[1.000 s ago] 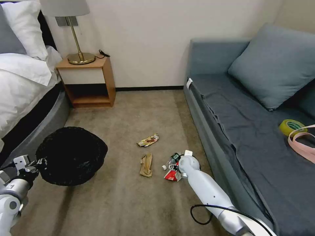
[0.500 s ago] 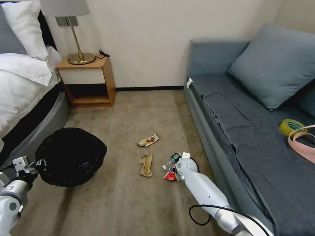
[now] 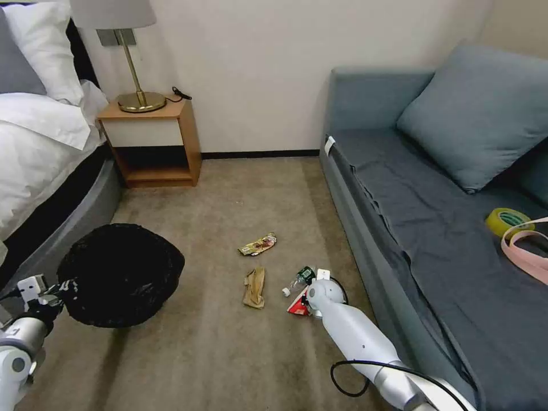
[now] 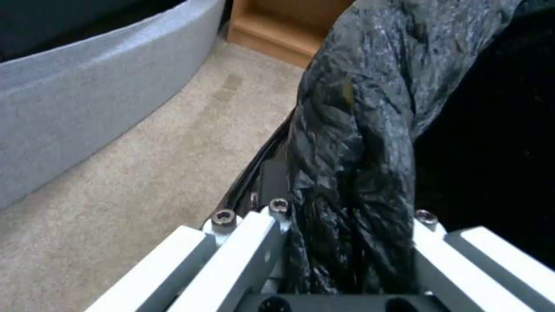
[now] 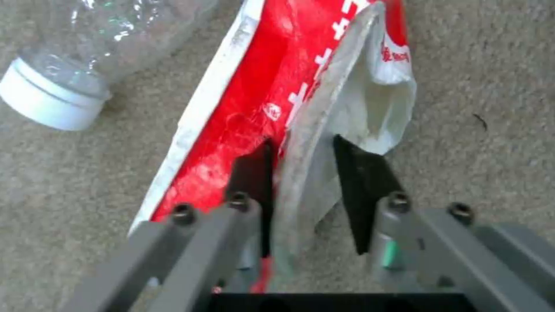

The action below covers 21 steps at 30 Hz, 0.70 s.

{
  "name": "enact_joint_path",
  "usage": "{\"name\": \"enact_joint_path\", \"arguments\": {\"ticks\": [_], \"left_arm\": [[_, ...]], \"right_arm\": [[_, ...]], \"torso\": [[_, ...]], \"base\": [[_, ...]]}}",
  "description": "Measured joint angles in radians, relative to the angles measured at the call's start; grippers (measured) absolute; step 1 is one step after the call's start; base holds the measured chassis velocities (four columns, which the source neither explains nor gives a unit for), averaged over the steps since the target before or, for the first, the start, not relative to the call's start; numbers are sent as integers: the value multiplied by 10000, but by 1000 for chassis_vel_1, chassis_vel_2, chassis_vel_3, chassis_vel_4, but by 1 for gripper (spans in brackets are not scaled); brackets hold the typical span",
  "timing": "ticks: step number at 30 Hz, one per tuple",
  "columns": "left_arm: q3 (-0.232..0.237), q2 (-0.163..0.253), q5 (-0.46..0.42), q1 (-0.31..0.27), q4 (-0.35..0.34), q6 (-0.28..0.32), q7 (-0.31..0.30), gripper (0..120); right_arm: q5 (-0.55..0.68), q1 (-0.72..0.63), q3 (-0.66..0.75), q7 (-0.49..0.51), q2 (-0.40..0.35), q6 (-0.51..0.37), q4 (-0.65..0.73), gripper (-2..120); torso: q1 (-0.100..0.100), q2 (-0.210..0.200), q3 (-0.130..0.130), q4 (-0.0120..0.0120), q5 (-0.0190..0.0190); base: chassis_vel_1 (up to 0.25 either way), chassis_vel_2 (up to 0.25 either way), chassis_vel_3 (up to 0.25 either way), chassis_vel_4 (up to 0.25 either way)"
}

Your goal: Pick up the trash bin, then pick up the garbage on the floor and place it into the trash bin.

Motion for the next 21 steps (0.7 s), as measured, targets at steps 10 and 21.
{"name": "enact_joint_path", "arguments": {"ticks": [10,21], "left_arm": [[18,-36,-19,46,-52,-24,16,2],[271,-10,-7,-149,130,-3,-27,2]], "right_arm": [[-93,5,95,-92,-98,128,110,0],[384,-219,-70,344,-779,132,1569,0]], "torso": [[0,-1,1,1,1],[0,-1,1,-1,1]], "base": [[0,0,0,0],[0,0,0,0]]}}
